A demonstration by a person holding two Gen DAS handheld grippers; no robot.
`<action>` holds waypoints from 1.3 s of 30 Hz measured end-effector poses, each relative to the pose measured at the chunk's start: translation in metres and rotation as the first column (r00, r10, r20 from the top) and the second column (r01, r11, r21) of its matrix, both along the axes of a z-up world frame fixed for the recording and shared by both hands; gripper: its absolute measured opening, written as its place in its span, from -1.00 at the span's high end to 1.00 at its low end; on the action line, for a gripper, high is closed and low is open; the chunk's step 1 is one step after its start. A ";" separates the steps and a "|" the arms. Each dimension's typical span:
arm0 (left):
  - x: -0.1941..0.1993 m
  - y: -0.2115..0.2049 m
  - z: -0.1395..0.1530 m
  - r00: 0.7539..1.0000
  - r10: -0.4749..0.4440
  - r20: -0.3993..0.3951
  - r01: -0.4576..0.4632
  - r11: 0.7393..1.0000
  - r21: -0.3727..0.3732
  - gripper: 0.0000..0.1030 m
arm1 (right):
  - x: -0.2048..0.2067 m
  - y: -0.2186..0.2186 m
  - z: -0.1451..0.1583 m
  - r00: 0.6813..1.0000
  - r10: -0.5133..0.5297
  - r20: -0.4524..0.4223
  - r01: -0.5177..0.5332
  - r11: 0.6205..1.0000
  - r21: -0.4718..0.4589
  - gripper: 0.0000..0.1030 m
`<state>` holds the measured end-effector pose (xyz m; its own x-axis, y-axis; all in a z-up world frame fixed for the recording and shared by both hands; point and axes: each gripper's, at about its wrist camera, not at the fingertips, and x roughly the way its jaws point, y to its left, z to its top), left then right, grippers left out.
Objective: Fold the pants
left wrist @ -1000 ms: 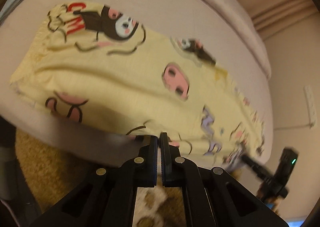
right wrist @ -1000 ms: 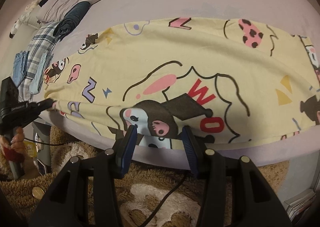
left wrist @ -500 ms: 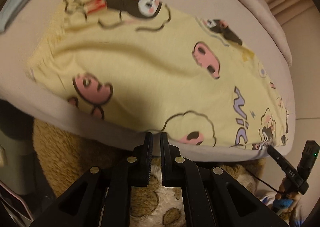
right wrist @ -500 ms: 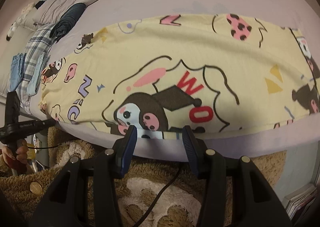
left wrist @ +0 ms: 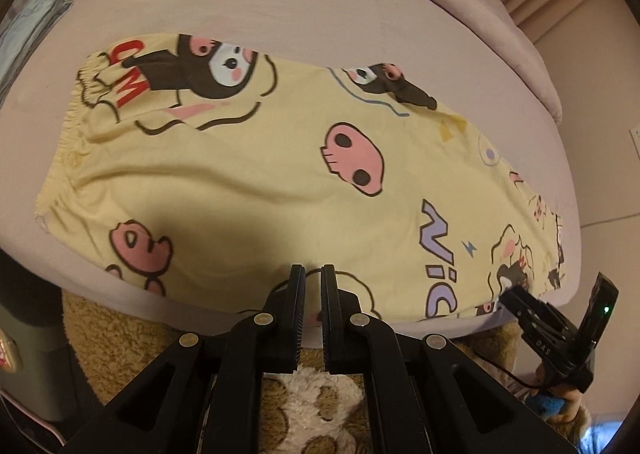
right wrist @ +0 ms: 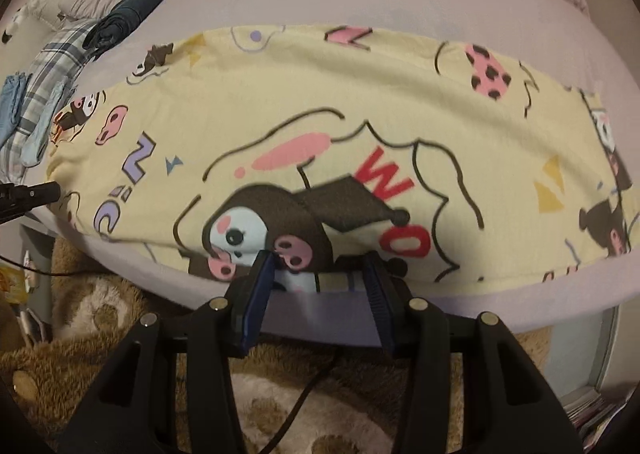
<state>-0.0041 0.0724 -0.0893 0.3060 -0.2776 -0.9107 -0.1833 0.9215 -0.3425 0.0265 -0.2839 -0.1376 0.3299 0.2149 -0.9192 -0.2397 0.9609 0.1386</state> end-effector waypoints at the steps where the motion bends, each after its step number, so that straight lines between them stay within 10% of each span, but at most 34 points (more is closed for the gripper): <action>1: 0.000 0.000 -0.001 1.000 -0.006 -0.002 0.006 1.000 0.002 0.97 | 0.001 0.001 -0.001 1.000 0.003 0.014 -0.003 1.000 -0.014 0.25; 5: 0.003 -0.003 -0.003 1.000 -0.020 -0.013 0.020 1.000 0.006 0.97 | 0.001 -0.001 0.002 0.999 0.025 0.040 -0.023 0.999 -0.038 0.93; 29: 0.039 -0.032 -0.018 0.993 -0.112 0.030 0.109 0.991 0.076 0.97 | 0.000 -0.007 0.022 0.999 0.020 0.027 -0.021 0.999 0.039 0.77; 39: 0.037 0.031 -0.005 0.994 -0.005 0.112 0.003 1.000 0.017 0.97 | 0.012 -0.013 0.011 0.991 -0.056 -0.119 0.066 0.995 0.081 0.62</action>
